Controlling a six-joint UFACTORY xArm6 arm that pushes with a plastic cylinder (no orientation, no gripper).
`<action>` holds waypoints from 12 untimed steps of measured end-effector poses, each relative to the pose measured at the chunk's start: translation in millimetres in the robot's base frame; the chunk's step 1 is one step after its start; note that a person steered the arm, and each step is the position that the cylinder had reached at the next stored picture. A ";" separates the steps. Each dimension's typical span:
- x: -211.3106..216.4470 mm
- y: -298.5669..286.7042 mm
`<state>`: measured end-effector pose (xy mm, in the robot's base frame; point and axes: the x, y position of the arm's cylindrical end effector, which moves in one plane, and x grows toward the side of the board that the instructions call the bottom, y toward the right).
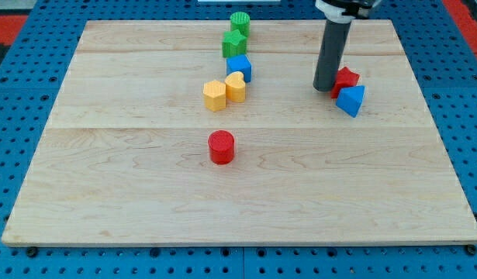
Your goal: Push the yellow hexagon into the blue cube
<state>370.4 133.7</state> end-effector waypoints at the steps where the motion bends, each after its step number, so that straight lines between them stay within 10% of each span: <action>1: 14.8 -29.4; 4: 61.6 -156.3; 12: -132.8 -197.0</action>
<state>237.6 -63.3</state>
